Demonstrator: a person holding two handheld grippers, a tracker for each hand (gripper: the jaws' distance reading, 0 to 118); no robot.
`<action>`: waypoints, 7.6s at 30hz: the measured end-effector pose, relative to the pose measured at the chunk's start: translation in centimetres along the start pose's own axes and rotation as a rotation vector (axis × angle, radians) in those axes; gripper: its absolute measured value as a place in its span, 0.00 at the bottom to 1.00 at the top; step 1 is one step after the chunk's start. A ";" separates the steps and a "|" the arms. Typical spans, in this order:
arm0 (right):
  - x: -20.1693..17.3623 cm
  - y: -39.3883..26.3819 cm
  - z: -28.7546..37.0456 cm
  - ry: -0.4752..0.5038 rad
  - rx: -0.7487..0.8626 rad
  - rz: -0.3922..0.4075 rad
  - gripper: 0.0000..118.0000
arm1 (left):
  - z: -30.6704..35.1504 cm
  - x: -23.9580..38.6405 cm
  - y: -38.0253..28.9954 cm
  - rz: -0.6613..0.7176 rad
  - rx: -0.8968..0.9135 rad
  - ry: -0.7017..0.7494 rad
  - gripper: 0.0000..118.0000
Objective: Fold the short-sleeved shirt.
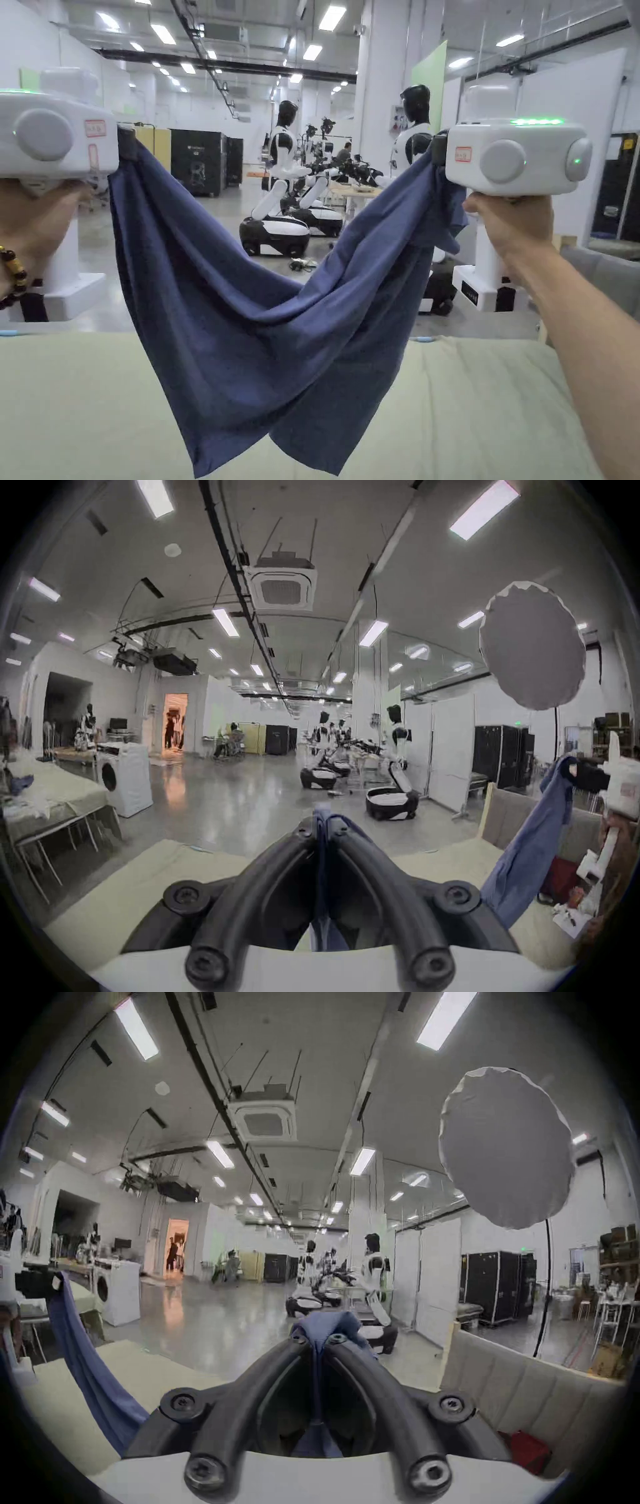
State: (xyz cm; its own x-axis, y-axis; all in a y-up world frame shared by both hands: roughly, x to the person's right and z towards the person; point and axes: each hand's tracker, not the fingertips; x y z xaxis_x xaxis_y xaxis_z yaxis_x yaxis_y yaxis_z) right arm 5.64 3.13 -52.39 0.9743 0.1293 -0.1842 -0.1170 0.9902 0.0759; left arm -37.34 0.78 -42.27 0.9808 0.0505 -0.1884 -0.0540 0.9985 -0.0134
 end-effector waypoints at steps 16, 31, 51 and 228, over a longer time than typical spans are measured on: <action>0.9 1.0 -2.9 -0.026 0.018 -0.019 0.06 | -3.6 0.6 -0.4 0.072 -0.040 -0.040 0.00; 4.0 -7.4 -2.5 -0.076 -0.058 -0.106 0.07 | -3.0 -1.7 -7.4 0.098 -0.116 0.007 0.00; 9.2 -20.8 1.9 -0.075 -0.224 -0.224 0.07 | 3.1 -5.1 -19.7 0.187 -0.265 0.010 0.00; 7.0 -0.6 -10.6 -0.092 -0.051 -0.153 0.05 | -10.0 -2.3 2.4 0.200 -0.129 0.009 0.02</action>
State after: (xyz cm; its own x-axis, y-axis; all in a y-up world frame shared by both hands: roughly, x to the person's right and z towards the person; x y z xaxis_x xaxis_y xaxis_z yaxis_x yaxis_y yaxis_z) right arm 10.50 3.95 -64.09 0.9948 -0.0261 -0.0989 0.0266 0.9996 0.0041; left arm -41.62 2.79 -51.66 0.9464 0.2465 -0.2087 -0.2714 0.9573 -0.0997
